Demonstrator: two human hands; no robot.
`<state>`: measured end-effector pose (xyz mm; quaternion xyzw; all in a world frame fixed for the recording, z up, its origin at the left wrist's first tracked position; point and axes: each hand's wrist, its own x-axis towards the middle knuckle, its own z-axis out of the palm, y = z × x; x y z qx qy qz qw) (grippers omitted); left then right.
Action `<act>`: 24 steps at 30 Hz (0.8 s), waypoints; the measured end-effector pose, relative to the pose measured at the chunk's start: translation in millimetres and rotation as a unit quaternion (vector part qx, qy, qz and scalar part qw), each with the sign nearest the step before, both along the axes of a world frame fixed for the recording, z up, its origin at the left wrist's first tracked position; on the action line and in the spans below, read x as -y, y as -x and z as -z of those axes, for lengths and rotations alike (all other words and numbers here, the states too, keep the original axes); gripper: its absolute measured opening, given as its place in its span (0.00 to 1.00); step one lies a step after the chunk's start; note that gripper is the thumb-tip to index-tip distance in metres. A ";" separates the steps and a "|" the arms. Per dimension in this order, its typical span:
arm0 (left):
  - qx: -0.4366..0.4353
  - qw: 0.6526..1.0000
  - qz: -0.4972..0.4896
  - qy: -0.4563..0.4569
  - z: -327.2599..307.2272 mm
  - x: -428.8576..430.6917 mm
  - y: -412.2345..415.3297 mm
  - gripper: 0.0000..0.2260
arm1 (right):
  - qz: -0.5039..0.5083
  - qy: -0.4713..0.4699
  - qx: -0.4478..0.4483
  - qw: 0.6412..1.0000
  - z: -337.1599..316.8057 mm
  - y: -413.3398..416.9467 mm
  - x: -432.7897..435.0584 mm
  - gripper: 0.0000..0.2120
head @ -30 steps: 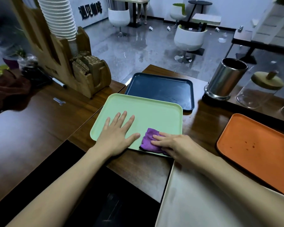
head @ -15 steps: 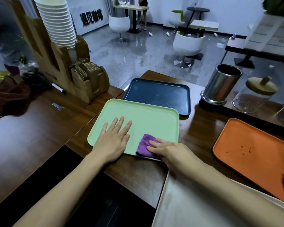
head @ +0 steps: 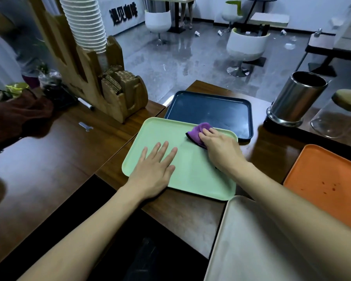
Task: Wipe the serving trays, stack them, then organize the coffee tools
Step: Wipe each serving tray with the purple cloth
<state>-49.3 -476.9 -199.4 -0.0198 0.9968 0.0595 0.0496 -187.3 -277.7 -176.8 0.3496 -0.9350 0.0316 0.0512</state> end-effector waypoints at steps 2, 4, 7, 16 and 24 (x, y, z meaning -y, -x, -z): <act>-0.006 1.000 -0.001 0.002 1.6 -0.1 -0.2 0.26 | -0.031 0.001 0.016 0.999 0.9 -3.5 17.6 0.17; -0.007 1.000 -0.006 0.007 2.6 0.3 -0.5 0.26 | -0.036 -0.002 0.027 0.999 -2.5 -4.9 24.5 0.17; -0.007 1.000 -0.017 0.001 2.4 -1.2 -0.2 0.26 | 0.028 -0.027 0.015 0.999 -10.5 -4.6 0.6 0.16; 0.016 1.000 -0.005 -0.005 -3.4 -4.3 0.0 0.25 | 0.099 -0.007 0.059 0.993 -9.9 -46.6 -45.3 0.14; 0.018 1.000 0.002 -0.012 -6.0 -4.7 -0.4 0.25 | -0.051 0.039 0.161 0.985 -18.2 -119.2 -30.3 0.18</act>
